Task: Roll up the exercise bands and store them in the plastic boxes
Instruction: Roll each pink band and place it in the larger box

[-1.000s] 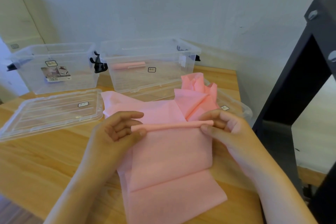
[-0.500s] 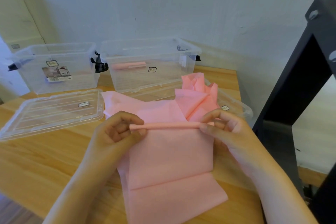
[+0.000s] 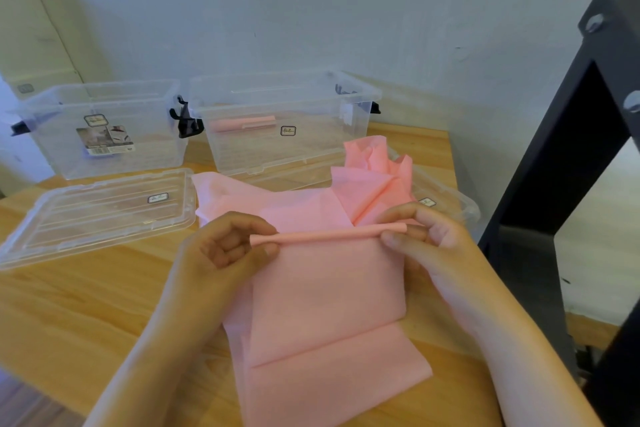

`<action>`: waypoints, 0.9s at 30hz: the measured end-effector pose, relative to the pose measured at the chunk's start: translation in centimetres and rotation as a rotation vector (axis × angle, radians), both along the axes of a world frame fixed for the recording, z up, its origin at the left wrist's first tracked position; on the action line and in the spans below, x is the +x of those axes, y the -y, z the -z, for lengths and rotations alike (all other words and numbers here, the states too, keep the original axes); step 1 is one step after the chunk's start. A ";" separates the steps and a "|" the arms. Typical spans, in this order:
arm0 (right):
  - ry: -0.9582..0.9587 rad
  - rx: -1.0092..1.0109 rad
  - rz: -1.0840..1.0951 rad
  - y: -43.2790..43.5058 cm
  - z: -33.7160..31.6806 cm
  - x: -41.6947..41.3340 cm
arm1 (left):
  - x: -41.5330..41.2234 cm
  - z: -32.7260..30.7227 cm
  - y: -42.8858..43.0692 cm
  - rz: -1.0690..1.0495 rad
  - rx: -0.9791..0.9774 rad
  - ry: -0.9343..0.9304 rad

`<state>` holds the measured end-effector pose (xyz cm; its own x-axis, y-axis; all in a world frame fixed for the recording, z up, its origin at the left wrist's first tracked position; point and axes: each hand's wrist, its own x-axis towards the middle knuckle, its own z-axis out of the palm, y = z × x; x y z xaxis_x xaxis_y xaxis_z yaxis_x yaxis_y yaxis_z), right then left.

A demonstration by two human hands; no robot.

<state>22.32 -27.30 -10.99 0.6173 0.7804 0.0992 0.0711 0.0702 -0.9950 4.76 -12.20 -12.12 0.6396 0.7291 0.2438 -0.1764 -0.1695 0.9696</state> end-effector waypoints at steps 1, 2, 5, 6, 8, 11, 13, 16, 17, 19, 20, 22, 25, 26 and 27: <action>-0.001 0.003 -0.003 0.0 0.0 0.0 | 0.0 -0.1 0.2 0.025 -0.031 -0.001; -0.002 0.005 -0.004 0.0 0.0 -0.1 | 0.0 -0.2 0.3 0.038 -0.052 -0.007; -0.014 0.007 -0.008 0.1 0.0 -0.1 | -0.1 -0.2 0.4 0.021 -0.051 -0.013; -0.021 0.009 -0.012 0.1 -0.1 -0.1 | -0.1 -0.2 0.4 0.013 -0.055 -0.003; -0.030 0.013 -0.021 0.2 -0.1 -0.1 | -0.1 -0.3 0.3 0.022 -0.079 0.024; -0.028 0.016 -0.028 0.2 -0.1 0.0 | -0.2 -0.2 0.3 0.050 -0.085 0.023; -0.028 0.021 -0.036 0.2 -0.1 0.1 | -0.2 -0.2 0.3 0.048 -0.088 0.033; -0.034 0.040 -0.042 0.2 -0.2 0.1 | -0.1 -0.1 0.4 0.014 -0.036 0.033; -0.032 0.045 -0.035 0.2 -0.2 0.1 | 0.0 -0.1 0.3 -0.012 -0.011 0.027; -0.014 0.051 -0.020 0.2 -0.2 0.0 | 0.2 0.0 0.3 -0.046 0.013 0.017; -0.006 0.054 -0.015 0.1 -0.2 0.0 | 0.3 0.1 0.2 -0.050 0.012 0.013; -0.005 0.053 -0.013 0.1 -0.1 0.0 | 0.3 0.3 0.1 -0.048 0.005 0.009; -0.012 0.039 -0.006 0.1 0.0 0.0 | 0.3 0.5 -0.2 -0.052 0.021 -0.012; -0.003 0.040 -0.008 0.1 0.0 0.0 | 0.3 0.4 -0.1 -0.044 0.027 -0.018; 0.007 0.041 -0.008 0.1 0.0 0.0 | 0.2 0.4 0.0 -0.029 0.028 -0.018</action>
